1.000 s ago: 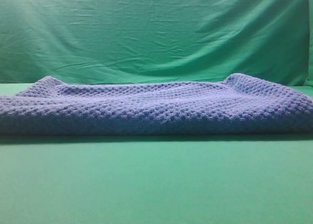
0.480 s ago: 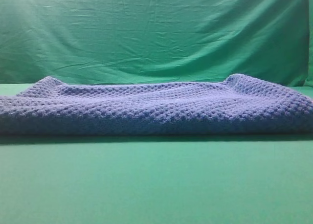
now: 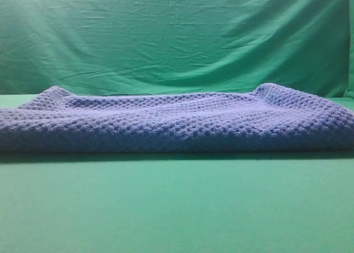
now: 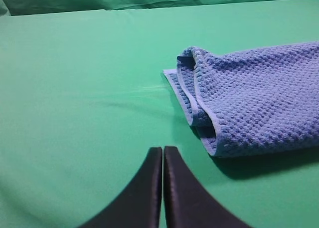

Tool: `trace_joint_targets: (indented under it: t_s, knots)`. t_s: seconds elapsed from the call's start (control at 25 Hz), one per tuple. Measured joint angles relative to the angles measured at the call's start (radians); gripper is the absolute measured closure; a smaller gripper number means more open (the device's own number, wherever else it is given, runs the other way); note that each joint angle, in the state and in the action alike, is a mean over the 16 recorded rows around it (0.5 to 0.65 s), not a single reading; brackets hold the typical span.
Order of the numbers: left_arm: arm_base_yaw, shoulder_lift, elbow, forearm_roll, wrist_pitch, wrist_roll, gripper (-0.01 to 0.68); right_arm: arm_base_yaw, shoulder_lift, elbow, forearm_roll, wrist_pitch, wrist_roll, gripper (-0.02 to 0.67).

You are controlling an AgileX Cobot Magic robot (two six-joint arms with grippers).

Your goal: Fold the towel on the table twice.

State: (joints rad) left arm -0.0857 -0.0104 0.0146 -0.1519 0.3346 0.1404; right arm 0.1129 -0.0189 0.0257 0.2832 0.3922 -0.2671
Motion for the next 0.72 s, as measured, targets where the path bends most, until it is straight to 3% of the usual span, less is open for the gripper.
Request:
trace_joint_targets:
  t_s: [0.72]
  knots:
    - [0.000,0.000,0.000,0.000,0.000,0.000,0.673,-0.021,0.000,0.000,0.000,0.000,-0.002,0.649]
